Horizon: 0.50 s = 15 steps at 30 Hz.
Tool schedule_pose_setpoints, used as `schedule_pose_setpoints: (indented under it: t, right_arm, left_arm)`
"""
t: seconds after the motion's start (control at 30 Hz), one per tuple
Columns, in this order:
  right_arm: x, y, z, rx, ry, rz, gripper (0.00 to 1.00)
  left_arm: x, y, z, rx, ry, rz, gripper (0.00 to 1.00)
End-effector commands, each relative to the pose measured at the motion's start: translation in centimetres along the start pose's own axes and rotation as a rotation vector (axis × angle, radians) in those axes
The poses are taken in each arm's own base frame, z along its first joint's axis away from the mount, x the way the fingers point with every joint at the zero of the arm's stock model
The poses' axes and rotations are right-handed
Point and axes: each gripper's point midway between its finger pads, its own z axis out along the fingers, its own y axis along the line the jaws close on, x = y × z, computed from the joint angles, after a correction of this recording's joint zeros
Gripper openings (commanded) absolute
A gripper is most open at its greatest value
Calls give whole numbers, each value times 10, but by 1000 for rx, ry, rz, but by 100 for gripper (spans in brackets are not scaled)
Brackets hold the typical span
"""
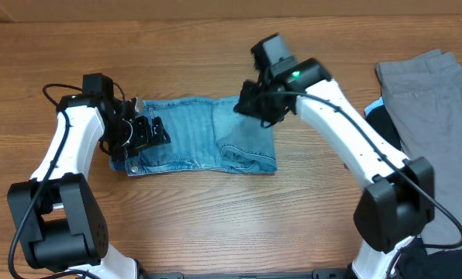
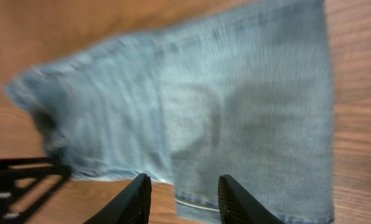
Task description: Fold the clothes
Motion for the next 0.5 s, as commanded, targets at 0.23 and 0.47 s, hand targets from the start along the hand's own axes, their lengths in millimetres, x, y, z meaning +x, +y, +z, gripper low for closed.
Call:
schedule_pose_setpoints:
  t: [0.23, 0.47]
  right_arm:
    - [84, -17, 104, 79, 152, 1, 38]
    - [100, -34, 127, 135, 194, 30, 14]
  left_arm:
    - [3, 3, 2, -6, 7, -12, 100]
    - [5, 3, 2, -7, 15, -15, 100]
